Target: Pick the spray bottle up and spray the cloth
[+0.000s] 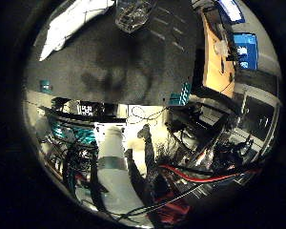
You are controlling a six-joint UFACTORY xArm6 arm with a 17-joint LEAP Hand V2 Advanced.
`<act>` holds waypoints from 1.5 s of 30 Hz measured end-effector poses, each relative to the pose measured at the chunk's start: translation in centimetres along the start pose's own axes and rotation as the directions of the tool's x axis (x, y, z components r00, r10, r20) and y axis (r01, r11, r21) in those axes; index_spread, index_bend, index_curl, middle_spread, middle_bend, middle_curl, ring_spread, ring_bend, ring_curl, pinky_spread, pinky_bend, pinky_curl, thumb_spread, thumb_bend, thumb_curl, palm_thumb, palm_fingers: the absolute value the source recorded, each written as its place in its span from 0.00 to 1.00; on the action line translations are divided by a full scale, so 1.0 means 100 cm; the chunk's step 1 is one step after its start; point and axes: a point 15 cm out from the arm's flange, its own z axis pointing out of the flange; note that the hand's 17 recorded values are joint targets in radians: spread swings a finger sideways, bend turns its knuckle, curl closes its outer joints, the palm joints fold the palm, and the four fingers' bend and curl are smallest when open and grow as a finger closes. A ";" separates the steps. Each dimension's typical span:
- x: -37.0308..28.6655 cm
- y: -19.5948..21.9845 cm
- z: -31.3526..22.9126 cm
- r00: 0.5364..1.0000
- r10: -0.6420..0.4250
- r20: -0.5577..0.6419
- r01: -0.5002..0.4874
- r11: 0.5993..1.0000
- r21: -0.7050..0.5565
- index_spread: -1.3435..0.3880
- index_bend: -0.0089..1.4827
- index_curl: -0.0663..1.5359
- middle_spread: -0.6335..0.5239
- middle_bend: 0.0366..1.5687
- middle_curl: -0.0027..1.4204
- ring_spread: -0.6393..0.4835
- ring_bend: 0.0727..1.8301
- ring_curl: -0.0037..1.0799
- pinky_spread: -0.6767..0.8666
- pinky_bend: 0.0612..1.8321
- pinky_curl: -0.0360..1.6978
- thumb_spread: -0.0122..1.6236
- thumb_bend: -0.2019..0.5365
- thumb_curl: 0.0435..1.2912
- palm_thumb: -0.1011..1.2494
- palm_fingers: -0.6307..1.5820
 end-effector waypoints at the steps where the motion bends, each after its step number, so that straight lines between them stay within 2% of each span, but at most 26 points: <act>1: 0.000 0.000 0.000 1.000 0.000 0.000 0.000 1.000 -0.001 0.59 0.27 0.29 0.61 0.10 0.22 0.75 0.06 0.14 0.69 0.07 0.19 0.78 0.26 0.20 0.61 0.35; 26: -0.002 0.010 -0.022 1.000 -0.015 -0.004 0.015 0.998 0.064 0.59 0.26 0.29 0.60 0.10 0.23 0.75 0.06 0.13 0.69 0.07 0.19 0.77 0.26 0.20 0.62 0.36; 45: 0.041 0.020 -0.039 0.999 0.043 0.002 -0.043 0.993 0.113 0.58 0.24 0.29 0.59 0.11 0.24 0.74 0.06 0.12 0.69 0.07 0.18 0.77 0.25 0.20 0.62 0.37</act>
